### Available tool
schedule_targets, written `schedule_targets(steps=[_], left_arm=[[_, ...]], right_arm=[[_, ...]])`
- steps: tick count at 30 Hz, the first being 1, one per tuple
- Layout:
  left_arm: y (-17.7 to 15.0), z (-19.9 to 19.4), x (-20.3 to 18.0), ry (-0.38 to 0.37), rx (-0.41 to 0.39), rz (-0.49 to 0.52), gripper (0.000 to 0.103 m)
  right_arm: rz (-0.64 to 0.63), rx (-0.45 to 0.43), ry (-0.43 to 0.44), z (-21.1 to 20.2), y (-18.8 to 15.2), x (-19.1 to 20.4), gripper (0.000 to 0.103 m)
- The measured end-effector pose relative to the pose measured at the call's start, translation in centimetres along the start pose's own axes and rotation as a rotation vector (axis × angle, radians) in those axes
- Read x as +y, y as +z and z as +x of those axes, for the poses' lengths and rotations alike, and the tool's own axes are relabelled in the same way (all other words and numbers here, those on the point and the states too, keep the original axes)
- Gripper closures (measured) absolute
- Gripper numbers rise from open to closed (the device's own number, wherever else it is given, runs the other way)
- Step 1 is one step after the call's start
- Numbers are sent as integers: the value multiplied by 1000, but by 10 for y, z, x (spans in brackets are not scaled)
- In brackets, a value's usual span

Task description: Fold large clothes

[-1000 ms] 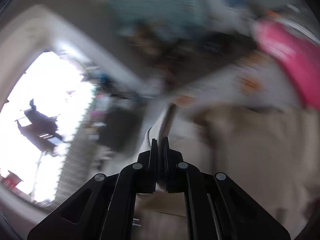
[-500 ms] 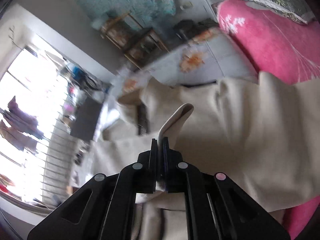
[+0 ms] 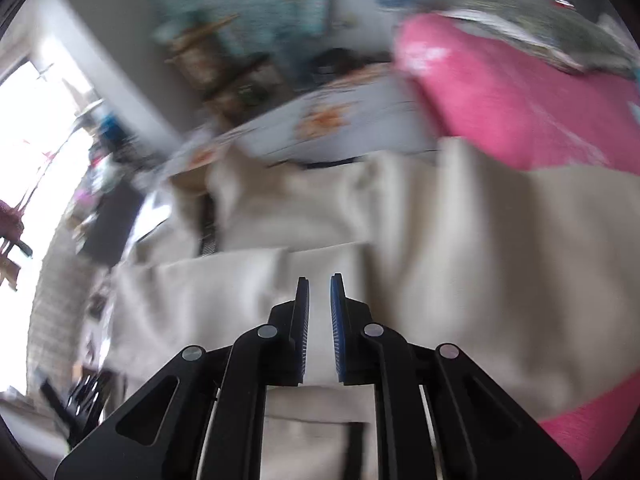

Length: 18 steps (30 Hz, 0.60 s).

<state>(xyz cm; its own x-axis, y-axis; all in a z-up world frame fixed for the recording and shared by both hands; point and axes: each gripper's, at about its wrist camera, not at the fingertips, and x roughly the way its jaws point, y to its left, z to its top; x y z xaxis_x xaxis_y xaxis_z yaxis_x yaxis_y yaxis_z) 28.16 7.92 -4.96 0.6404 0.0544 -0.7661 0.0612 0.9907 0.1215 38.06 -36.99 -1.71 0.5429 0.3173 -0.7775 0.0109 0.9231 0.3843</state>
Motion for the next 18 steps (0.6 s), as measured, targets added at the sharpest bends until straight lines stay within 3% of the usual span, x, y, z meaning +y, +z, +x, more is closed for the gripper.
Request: schedule_targets(steps=[3, 7, 9, 11, 13, 18], left_arm=[[1, 0, 7, -33, 0, -31, 93], [1, -15, 22, -103, 3, -79, 87], [-3, -33, 29, -143, -14, -99, 75], [-11, -50, 35, -172, -22, -108, 56], [-24, -68, 42, -212, -15, -123, 47], [-72, -102, 45, -305, 62, -142, 44]], right_arm=[[-51, 166, -96, 45, -16, 11, 87], [-21, 148, -147, 37, -22, 14, 82], [-13, 110, -116, 13, -31, 19, 76], [-7, 46, -103, -23, -51, 24, 58], [-9, 5, -116, -52, -73, 22, 52], [34, -47, -224, -119, -158, -1, 48]])
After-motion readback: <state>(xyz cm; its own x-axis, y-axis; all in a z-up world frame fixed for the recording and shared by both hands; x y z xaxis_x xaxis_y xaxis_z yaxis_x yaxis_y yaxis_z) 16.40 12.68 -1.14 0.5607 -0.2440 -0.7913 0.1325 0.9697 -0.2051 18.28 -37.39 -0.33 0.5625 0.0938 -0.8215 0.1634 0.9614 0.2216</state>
